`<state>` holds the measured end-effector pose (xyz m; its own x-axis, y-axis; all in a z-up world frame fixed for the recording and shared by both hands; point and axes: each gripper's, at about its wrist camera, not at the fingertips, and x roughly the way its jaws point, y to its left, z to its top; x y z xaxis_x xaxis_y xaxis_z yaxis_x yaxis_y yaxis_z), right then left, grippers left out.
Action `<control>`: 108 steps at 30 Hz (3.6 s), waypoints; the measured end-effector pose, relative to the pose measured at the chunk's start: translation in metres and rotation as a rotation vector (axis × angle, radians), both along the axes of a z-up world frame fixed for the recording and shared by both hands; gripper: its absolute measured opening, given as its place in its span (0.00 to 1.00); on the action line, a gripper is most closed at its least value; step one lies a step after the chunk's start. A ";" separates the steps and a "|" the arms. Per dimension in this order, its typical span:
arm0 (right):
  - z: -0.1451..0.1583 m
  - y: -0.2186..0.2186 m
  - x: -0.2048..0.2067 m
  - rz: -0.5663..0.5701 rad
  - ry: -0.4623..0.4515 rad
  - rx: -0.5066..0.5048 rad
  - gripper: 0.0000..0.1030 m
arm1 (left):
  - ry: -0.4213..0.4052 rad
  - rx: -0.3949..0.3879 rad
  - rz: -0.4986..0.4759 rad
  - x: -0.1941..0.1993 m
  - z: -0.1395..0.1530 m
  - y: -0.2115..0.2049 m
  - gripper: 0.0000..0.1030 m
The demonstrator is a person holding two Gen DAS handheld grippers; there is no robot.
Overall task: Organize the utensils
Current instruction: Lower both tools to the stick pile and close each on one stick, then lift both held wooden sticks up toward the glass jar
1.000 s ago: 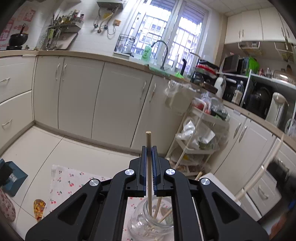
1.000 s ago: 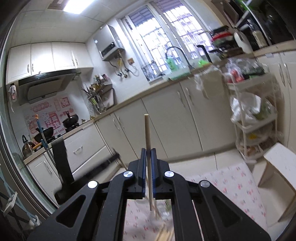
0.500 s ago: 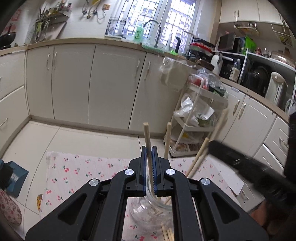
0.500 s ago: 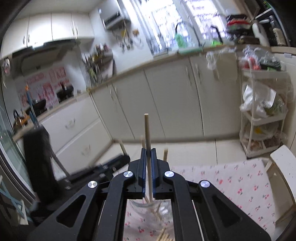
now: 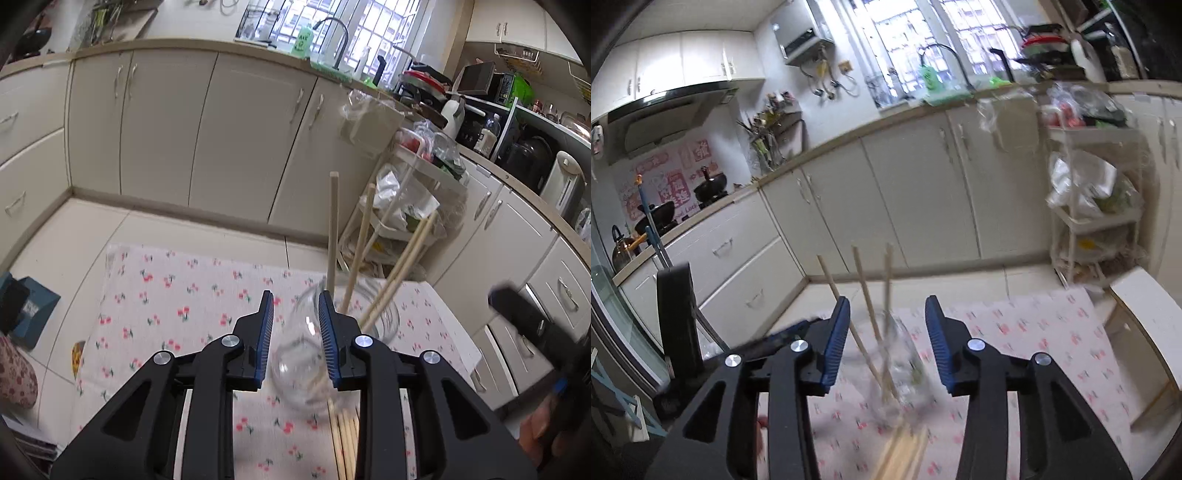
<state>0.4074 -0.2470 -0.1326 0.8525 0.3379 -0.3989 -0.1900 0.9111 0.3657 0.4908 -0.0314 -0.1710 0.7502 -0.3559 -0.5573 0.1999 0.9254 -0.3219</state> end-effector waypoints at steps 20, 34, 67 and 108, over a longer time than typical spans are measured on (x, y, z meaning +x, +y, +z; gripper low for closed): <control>-0.117 0.047 -0.028 0.070 0.363 -0.297 0.21 | 0.237 0.037 -0.082 -0.066 -0.066 -0.019 0.48; -0.111 0.014 -0.036 0.037 0.368 -0.225 0.15 | 0.262 0.287 -0.111 -0.057 -0.092 -0.070 0.48; -0.116 0.031 0.016 0.102 0.429 -0.296 0.12 | 0.276 0.337 -0.123 -0.025 -0.089 -0.065 0.48; -0.105 -0.017 -0.031 0.054 0.393 0.067 0.06 | 0.202 0.245 -0.158 -0.071 -0.050 -0.055 0.05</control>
<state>0.3761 -0.2644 -0.2372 0.6198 0.4146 -0.6663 -0.0709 0.8752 0.4786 0.4202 -0.0866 -0.2215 0.5628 -0.2963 -0.7717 0.3018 0.9428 -0.1418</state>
